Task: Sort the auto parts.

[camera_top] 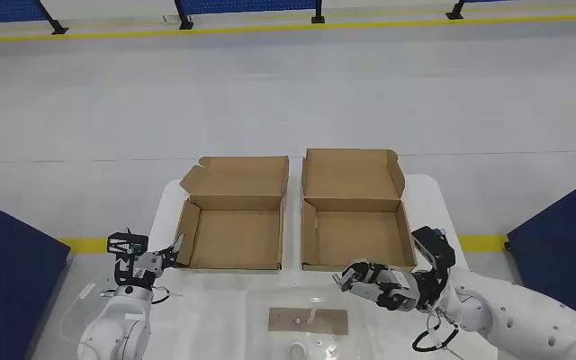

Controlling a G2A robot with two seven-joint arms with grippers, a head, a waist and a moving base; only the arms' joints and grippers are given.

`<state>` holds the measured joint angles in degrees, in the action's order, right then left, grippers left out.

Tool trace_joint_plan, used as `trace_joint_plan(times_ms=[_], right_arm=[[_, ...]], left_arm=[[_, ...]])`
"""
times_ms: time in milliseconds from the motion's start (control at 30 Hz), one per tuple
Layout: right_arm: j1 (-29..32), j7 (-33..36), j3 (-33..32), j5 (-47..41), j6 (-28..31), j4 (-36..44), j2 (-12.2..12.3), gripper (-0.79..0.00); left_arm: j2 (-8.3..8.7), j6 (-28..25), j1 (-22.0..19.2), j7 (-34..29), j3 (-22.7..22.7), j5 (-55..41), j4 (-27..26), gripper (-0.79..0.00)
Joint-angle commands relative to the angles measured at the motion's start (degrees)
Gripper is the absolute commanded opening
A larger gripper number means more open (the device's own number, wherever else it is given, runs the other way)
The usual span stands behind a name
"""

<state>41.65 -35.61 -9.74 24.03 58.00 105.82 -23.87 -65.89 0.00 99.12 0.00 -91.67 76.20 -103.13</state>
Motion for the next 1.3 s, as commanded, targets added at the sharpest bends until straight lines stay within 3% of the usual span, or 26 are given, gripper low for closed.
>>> trace_joint_plan(times_ms=[0, 633, 1267], right_arm=[[0.04, -0.07, 0.00, 0.18, 0.00, -0.04, 0.01, -0.785], [0.04, -0.07, 0.00, 0.18, 0.00, -0.04, 0.01, -0.785], [0.68, -8.92, -4.12, -6.82, 0.00, 14.40, -1.50, -0.785]], left_arm=[[0.00, 0.00, 0.00, 0.00, 0.00, 0.00, 0.00, 0.000], [0.00, 0.00, 0.00, 0.00, 0.00, 0.00, 0.00, 0.000], [0.00, 0.00, 0.00, 0.00, 0.00, 0.00, 0.00, 0.000]])
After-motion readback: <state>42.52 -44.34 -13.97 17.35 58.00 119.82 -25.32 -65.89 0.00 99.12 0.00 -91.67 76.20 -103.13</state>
